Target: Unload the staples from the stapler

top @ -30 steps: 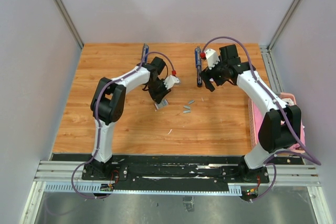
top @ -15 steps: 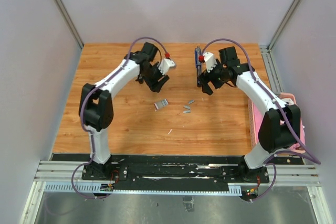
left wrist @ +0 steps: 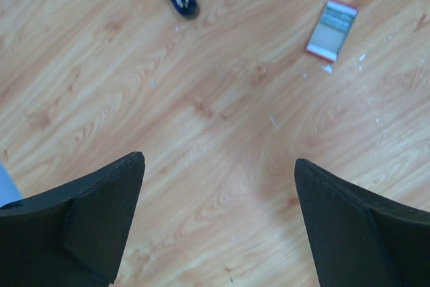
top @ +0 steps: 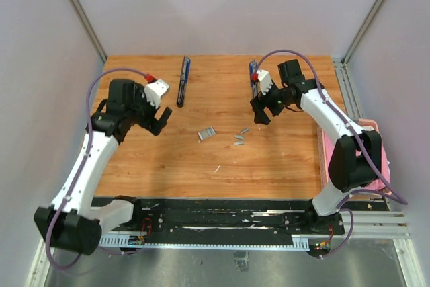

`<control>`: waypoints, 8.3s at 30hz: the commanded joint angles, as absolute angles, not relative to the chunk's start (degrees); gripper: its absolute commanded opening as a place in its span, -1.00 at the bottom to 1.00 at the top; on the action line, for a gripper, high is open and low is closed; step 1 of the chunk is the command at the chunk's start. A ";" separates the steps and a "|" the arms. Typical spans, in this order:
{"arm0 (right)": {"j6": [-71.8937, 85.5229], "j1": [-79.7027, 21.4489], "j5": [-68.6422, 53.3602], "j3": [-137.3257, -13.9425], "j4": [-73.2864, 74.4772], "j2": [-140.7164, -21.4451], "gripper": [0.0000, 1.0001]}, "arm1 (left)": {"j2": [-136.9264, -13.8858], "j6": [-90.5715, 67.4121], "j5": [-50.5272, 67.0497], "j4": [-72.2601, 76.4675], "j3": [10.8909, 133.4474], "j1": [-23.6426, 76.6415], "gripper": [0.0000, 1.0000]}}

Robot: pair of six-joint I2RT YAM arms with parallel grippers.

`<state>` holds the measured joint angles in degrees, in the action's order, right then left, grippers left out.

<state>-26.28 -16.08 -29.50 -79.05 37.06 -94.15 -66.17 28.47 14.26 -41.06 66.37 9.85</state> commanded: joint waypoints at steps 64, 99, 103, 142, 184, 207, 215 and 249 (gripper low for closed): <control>-50.81 -33.26 -25.95 -86.48 45.40 -111.34 -0.38 | -48.12 21.80 6.00 -29.10 45.02 9.32 0.96; -60.23 -34.58 -26.87 -91.22 49.75 -119.70 -0.78 | -48.25 22.06 6.32 -29.18 44.89 9.32 0.96; -59.72 -34.52 -25.90 -91.40 49.58 -120.04 -0.82 | -48.16 22.07 6.37 -29.27 44.83 9.32 0.96; -58.63 -33.35 -26.16 -90.16 50.71 -119.08 -0.79 | -48.08 22.01 6.49 -29.36 44.82 9.32 0.96; -55.50 -34.12 -22.51 -87.62 48.49 -115.51 -0.99 | -48.34 22.15 6.68 -29.44 44.74 9.32 0.96; -50.28 -34.05 -23.32 -86.53 45.63 -114.51 -0.99 | -48.38 22.25 6.81 -29.53 44.73 9.32 0.96; -47.69 -33.99 -24.68 -87.61 45.78 -114.55 -0.99 | -48.43 22.29 6.77 -29.53 44.65 9.32 0.96; -47.97 -34.99 -22.23 -87.34 45.78 -117.33 -0.99 | -48.52 22.32 6.90 -29.71 44.65 9.32 0.96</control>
